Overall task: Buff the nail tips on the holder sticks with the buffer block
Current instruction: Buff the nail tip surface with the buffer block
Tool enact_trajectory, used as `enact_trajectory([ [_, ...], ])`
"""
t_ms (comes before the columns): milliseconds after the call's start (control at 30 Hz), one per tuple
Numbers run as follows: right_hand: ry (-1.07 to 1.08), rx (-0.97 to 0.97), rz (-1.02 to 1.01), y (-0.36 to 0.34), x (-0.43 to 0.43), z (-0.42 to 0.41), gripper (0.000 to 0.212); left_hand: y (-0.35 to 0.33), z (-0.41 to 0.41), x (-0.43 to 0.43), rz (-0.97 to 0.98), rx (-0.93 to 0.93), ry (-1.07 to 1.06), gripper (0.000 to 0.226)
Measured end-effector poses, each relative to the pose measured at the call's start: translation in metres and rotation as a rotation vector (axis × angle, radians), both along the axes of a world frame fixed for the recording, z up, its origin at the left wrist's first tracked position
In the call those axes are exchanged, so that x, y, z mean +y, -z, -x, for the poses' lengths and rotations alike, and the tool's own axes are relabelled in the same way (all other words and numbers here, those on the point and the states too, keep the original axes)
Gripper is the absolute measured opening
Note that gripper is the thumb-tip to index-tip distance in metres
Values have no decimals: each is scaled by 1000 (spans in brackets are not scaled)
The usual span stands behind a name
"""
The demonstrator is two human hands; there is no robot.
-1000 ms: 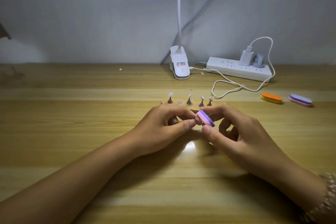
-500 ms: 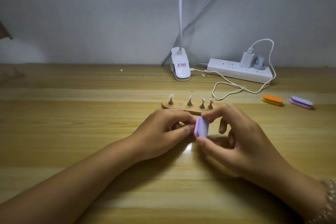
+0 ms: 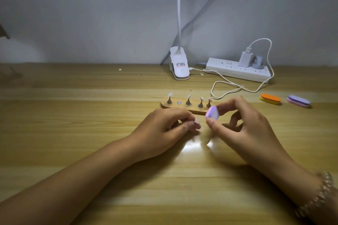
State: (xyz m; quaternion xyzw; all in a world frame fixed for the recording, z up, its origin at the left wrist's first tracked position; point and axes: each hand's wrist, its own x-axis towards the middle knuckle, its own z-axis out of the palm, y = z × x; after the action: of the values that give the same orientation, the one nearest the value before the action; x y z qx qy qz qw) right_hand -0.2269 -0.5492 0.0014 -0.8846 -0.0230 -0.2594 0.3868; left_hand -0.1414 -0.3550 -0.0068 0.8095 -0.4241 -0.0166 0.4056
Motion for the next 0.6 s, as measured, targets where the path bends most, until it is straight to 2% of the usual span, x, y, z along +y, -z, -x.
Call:
enact_trajectory([
  [67,-25,-26,21,0,3,3,25,1,0,0,10,5,-4,13],
  [200,-140,-34,235,-1,13,7,31,0,-1,1,-1,-15,-2,12],
  [300,-75,-42,199,-1,8,5,28,-1,-1,2,-8,-20,3,14],
  [433,-131,-68,289,0,13,8,32,-1,-1,1,-3,-14,10,14],
  [533,-63,-38,200,-1,8,5,30,-1,-1,2,2,-4,14,14],
  [600,-62,-57,281,-1,10,7,31,-1,0,2,-5,-9,14,14],
])
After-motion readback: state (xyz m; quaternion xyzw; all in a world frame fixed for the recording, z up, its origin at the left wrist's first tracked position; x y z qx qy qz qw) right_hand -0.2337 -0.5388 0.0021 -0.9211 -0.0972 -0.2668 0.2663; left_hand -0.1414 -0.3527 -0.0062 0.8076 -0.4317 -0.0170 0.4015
